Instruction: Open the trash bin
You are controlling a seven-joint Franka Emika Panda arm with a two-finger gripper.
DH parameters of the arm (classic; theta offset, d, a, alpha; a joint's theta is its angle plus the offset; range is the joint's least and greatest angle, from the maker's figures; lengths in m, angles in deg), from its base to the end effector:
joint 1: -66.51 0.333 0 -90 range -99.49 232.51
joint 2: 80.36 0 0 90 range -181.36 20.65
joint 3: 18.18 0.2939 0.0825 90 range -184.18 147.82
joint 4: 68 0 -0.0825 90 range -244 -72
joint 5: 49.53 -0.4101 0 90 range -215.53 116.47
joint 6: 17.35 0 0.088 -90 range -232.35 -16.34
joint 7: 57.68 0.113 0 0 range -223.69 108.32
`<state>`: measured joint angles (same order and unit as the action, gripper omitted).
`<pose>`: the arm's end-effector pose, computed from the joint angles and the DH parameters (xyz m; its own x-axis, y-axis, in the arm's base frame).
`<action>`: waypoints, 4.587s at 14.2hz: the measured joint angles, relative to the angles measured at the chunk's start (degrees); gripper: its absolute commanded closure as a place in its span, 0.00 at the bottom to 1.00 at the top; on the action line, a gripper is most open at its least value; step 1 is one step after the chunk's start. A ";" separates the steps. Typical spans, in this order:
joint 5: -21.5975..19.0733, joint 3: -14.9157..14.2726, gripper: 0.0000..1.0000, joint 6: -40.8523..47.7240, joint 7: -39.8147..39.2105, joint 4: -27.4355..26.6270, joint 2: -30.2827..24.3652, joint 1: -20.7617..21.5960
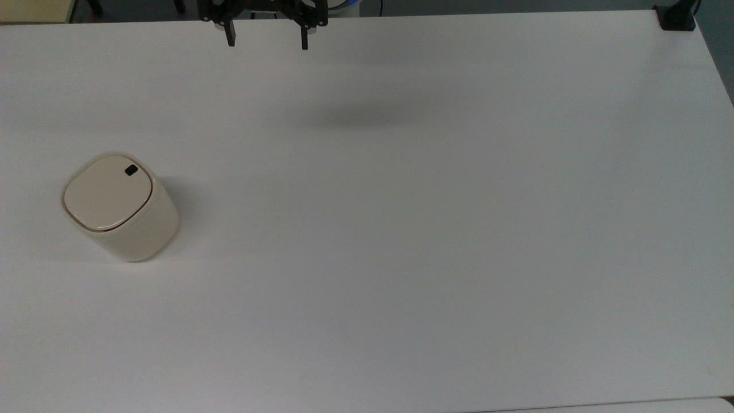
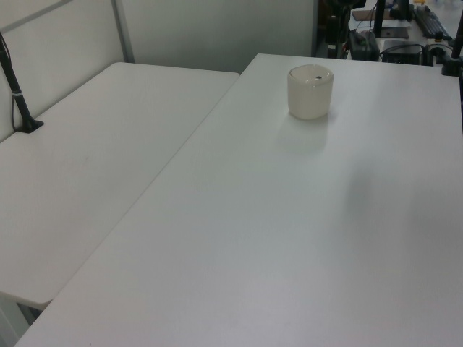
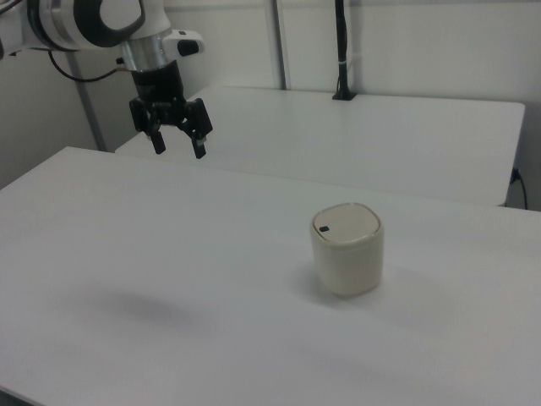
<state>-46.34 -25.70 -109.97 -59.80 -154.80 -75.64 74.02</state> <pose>0.6085 -0.0032 0.5801 0.9991 0.0399 0.0173 0.0387 -0.9970 0.0671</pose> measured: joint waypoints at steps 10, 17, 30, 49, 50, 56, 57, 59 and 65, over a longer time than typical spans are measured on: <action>0.00 0.00 0.44 0.00 -0.06 -0.21 0.00 0.05; 0.00 0.00 0.99 0.00 -0.92 -0.42 0.05 0.07; 0.04 -0.44 0.98 -13.42 0.71 -0.59 6.64 -10.51; 0.04 -0.48 0.97 -27.46 2.48 -0.22 18.71 -18.50; 0.04 -0.48 0.97 -27.46 2.49 -0.25 18.73 -18.50; 0.03 0.00 0.97 -26.88 2.49 0.70 17.91 -18.35; 0.04 0.19 0.97 -25.47 2.49 1.26 17.24 -17.92; 0.04 0.42 0.97 -21.19 2.49 2.57 15.37 -16.02; 0.04 0.84 0.97 -7.78 2.50 3.21 8.15 -5.97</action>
<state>-46.31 -24.86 -117.76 -57.30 -151.59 -67.49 68.06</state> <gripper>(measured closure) 0.969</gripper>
